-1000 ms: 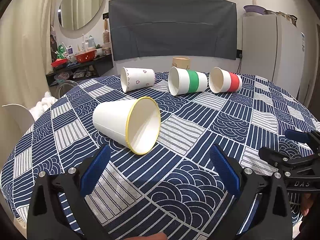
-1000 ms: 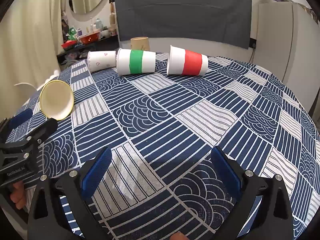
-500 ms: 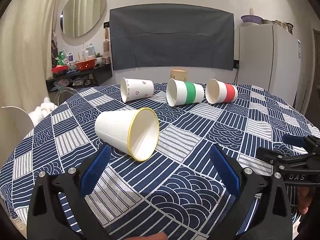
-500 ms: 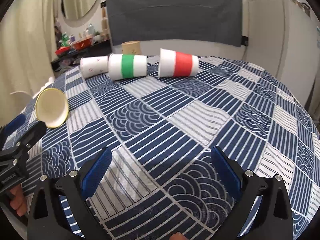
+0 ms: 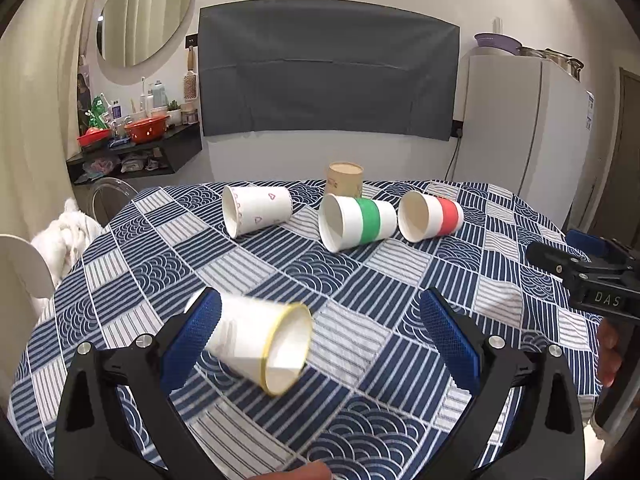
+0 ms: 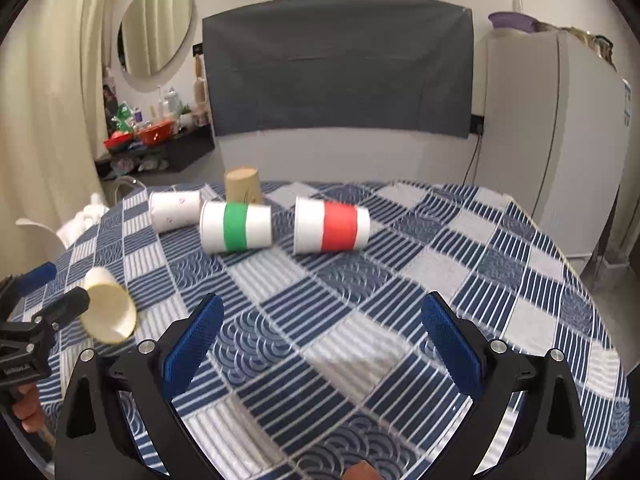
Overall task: Flip cup upside down
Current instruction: 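Move the right tool to the red-banded cup and close on it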
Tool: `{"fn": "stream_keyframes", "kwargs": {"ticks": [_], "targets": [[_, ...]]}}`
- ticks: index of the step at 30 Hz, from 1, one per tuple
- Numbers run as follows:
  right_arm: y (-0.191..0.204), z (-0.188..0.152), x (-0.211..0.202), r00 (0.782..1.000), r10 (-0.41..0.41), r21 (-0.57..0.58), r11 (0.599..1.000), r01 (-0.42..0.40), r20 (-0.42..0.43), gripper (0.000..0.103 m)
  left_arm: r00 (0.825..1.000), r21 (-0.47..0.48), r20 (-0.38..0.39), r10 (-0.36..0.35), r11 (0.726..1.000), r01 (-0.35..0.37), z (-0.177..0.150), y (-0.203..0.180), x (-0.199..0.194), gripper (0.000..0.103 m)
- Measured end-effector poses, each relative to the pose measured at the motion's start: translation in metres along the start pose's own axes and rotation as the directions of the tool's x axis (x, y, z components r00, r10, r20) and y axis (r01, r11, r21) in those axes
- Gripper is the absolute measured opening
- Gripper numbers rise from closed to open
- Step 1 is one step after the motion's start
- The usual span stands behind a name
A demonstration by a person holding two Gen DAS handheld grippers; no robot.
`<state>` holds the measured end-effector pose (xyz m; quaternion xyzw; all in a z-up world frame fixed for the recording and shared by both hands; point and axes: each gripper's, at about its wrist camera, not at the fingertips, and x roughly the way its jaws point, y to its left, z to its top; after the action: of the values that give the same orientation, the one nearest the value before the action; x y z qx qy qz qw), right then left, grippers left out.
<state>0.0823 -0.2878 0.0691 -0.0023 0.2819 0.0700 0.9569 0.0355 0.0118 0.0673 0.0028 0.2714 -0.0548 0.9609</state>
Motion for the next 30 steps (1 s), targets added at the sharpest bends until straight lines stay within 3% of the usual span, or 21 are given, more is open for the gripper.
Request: {"fn": "stream_keyframes", "kwargs": {"ticks": [5,10,18,24,27,30], "targets": [[-0.002,0.025,0.026,0.999,0.020,-0.030,0.999,-0.022,-0.047,0.095,1.000,-0.002,-0.029,0.001,1.000,-0.001,0.023,0.009,0.022,0.097],[0.001,0.042,0.058,0.998,0.012,-0.082,0.996,-0.018,-0.069,0.095,0.998,0.006,-0.031,0.049,0.999,-0.048,0.041,0.016,0.045,0.097],[0.001,0.058,0.123,0.992,0.000,-0.123,0.992,-0.016,-0.128,0.095,0.991,0.056,-0.103,0.083,0.995,-0.077,0.055,0.015,0.091,0.097],[-0.008,0.068,0.153,0.993,0.017,-0.099,0.995,-0.029,-0.118,0.095,0.991,0.065,-0.131,0.031,0.998,-0.023,0.052,0.014,0.109,0.097],[-0.015,0.069,0.167,0.985,0.066,-0.048,0.996,-0.074,-0.162,0.095,0.992,0.038,-0.129,0.011,0.999,-0.006,0.054,0.016,0.108,0.097],[-0.017,0.068,0.176,0.982,0.054,-0.035,0.998,-0.061,-0.182,0.095,0.991,0.041,-0.130,0.013,0.999,-0.008,0.053,0.015,0.107,0.097]]}}
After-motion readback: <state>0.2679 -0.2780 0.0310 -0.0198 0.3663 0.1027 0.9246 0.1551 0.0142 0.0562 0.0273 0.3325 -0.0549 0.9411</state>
